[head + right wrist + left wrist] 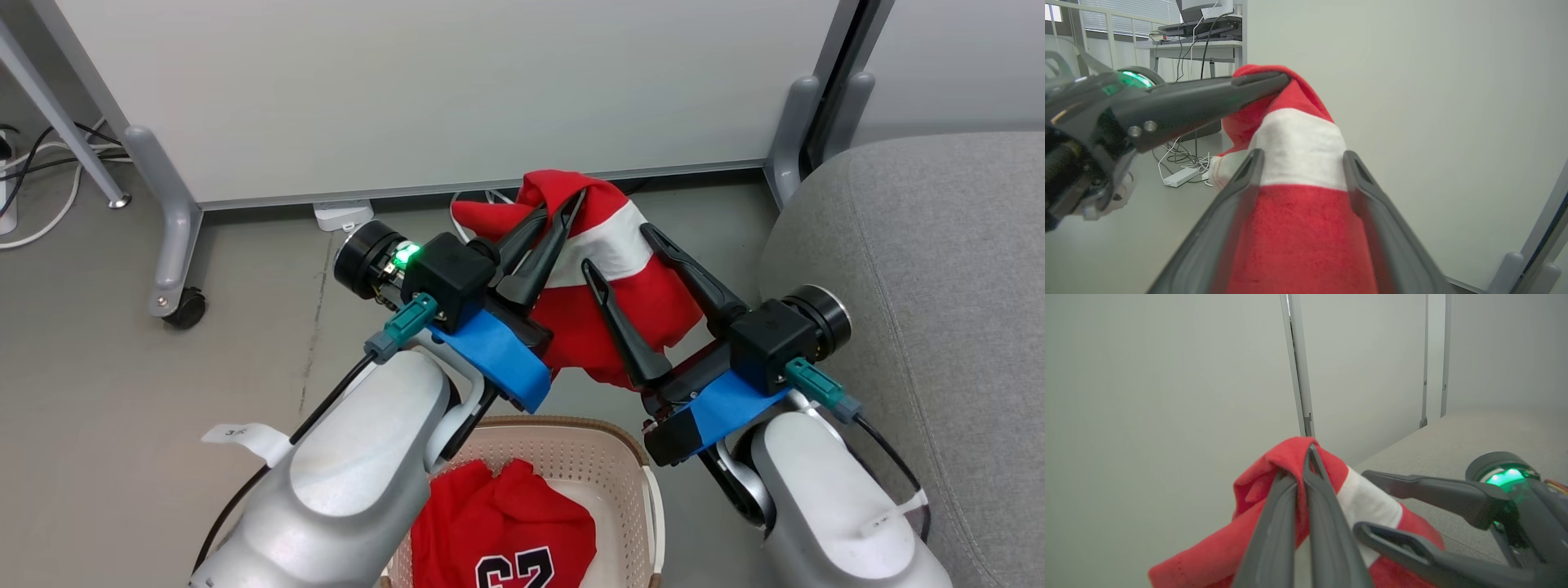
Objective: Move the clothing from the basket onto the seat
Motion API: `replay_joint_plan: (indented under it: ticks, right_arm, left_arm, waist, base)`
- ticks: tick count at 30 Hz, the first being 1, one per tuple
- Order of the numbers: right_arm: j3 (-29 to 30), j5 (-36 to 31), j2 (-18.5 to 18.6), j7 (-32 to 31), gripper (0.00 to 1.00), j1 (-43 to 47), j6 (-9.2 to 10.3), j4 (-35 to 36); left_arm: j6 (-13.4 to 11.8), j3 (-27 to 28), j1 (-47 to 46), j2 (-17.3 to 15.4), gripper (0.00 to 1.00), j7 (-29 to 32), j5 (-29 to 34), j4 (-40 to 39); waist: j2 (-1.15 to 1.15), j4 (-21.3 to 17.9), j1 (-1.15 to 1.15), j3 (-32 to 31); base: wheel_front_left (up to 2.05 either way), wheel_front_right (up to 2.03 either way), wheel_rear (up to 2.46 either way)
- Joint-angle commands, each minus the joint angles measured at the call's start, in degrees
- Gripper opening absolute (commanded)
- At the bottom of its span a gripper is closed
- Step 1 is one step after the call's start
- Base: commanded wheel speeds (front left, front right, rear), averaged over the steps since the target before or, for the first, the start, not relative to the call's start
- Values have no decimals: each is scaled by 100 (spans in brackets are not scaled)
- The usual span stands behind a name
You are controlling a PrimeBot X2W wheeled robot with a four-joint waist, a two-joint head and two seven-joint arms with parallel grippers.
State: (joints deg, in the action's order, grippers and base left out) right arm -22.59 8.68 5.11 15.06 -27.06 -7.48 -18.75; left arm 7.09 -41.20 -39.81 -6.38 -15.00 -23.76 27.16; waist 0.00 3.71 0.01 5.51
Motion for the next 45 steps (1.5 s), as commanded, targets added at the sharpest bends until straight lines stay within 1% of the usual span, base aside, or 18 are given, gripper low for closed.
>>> replay_joint_plan:
  ticks: [1, 3, 9, 10, 11, 12, 16, 45]
  right_arm:
    - [-106, -86, 6, 17, 100, -198, -3, -245]
    - [-149, -112, -4, 18, 100, -265, -3, -385]
    - [-282, -231, -100, 15, 100, -653, -3, -1162]
    - [-296, -198, -117, 11, 67, -704, -3, -1296]
    - [-313, -182, -134, 11, 25, -780, -3, -1400]
    - [-342, -139, -153, 10, 0, -836, -3, -1510]
    - [-356, -49, -190, 11, 0, -936, -3, -1637]
    - [-369, 79, -228, 11, 0, -883, -3, -1497]
  left_arm:
    - [22, -27, -87, 42, 0, -27, 19, -21]
    - [25, -49, -109, 55, 0, -27, 19, -25]
    - [38, -168, -203, 156, 0, -27, 3, -74]
    - [40, -188, -207, 169, 0, -27, -2, -77]
    - [41, -209, -221, 181, 0, -27, -8, -76]
    - [43, -221, -238, 194, 0, -27, -15, -74]
    - [47, -254, -266, 211, 0, -27, -31, -62]
    - [54, -156, -220, 226, 0, -27, 21, 1]
  waist:
    - [0, 10, -1, 41]
    - [0, 13, -1, 59]
    - [0, 40, -1, 143]
    - [0, 46, -1, 149]
    - [0, 55, -1, 152]
    - [0, 65, -1, 153]
    - [0, 79, -1, 152]
    - [0, 59, -1, 172]
  base:
    - [0, 0, 0]
    - [0, 0, 0]
    - [0, 0, 0]
    - [0, 0, 0]
    - [0, 0, 0]
    - [0, 0, 0]
    - [0, 0, 0]
    - [0, 0, 0]
